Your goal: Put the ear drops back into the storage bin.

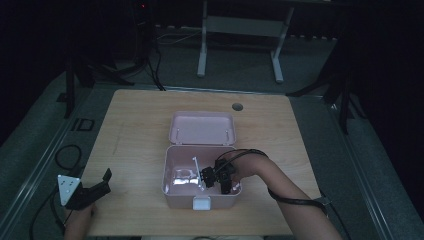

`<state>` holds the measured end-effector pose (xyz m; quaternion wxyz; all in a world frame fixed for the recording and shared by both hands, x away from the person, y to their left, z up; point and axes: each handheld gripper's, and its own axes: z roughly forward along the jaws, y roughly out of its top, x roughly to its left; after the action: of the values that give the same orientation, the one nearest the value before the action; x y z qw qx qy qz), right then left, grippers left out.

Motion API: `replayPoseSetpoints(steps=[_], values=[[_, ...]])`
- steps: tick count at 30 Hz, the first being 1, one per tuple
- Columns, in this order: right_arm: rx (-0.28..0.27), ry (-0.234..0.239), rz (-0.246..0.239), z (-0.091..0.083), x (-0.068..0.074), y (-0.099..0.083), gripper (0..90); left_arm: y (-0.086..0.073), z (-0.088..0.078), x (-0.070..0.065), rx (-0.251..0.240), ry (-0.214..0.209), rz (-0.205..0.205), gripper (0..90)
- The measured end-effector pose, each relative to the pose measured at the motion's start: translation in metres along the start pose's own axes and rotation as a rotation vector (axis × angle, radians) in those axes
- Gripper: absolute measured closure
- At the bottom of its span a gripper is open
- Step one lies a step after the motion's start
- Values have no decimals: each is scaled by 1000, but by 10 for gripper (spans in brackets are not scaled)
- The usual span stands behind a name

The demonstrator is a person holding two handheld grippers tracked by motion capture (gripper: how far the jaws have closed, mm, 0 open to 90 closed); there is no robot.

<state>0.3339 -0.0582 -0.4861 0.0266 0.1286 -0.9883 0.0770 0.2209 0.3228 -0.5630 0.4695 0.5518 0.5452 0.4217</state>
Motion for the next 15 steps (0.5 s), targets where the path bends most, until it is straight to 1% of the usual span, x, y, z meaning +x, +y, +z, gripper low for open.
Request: replayPoseSetpoints(steps=[6, 7, 10, 15], values=[[17, 5, 15, 1, -1, 1, 579, 0, 0, 0, 0, 1, 1, 5], [17, 6, 15, 1, -1, 1, 566, 0, 0, 0, 0, 2, 2, 5], [8, 12, 23, 0, -3, 0, 566, 0, 0, 0, -1, 2, 1, 5], [4, 4, 22, -4, -2, -1, 566, 0, 0, 0, -1, 2, 0, 5]])
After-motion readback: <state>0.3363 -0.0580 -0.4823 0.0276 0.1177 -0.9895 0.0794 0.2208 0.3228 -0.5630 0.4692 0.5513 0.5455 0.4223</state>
